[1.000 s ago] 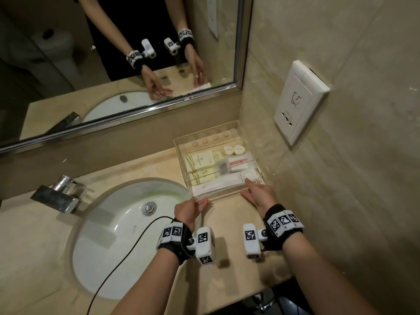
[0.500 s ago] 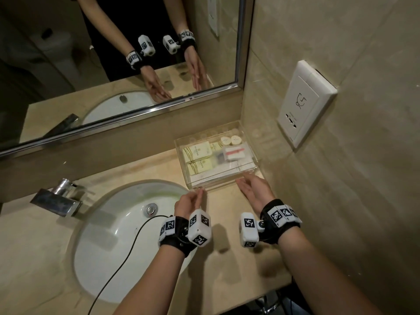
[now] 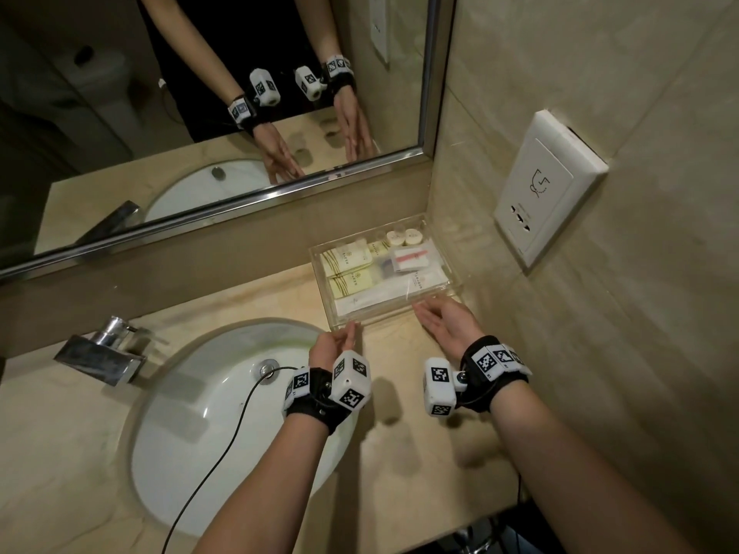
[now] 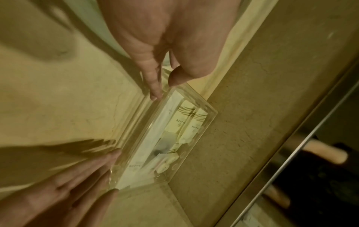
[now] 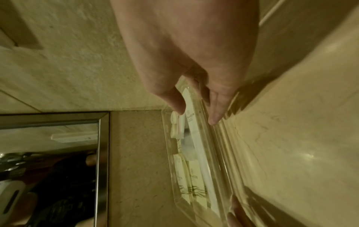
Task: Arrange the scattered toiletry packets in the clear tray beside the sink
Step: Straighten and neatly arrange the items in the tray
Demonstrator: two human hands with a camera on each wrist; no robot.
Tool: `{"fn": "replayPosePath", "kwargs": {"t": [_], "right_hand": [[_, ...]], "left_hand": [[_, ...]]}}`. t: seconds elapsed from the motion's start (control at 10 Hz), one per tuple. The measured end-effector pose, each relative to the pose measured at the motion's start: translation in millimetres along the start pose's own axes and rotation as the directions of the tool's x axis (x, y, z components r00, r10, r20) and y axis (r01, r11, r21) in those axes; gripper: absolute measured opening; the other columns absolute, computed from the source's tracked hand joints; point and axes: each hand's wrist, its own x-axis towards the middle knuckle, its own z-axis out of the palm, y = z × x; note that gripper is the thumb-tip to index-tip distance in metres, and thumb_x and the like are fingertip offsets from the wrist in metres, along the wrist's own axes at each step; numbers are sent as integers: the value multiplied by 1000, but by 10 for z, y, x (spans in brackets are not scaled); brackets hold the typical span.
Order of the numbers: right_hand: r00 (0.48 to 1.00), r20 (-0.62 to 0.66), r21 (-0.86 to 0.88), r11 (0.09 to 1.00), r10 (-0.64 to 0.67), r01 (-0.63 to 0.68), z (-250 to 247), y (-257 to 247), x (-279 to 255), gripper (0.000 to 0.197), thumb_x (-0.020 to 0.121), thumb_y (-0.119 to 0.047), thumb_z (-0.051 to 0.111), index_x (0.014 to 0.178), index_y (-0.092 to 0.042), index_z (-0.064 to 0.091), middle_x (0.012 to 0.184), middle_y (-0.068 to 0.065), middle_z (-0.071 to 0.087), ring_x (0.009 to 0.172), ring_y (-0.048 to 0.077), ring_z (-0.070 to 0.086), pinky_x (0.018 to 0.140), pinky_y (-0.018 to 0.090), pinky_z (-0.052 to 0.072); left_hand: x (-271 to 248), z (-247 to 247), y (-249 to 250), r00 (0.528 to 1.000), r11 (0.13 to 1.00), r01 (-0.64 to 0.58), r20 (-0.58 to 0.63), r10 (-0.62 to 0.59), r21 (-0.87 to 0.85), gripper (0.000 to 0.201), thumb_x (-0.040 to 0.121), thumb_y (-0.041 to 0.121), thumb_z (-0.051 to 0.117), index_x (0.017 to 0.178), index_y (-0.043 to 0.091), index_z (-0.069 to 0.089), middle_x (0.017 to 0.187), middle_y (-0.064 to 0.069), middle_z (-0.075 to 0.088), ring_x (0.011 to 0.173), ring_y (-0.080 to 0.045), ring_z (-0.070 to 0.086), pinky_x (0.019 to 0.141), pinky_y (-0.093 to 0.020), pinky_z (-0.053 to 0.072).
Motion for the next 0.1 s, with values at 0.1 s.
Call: {"fn": "replayPosePath", "kwargs": {"t": [0.1], "right_hand": [[1000, 22, -112, 993, -23, 25, -28, 41, -52, 50, 98, -8, 52, 145, -2, 37, 137, 15, 56, 117, 23, 62, 109, 38, 45]], "left_hand": [[0, -55, 23, 997, 995, 28, -65, -35, -100, 34, 93, 4, 45, 126, -6, 47, 117, -18, 64, 91, -23, 69, 61, -28, 59]]}}
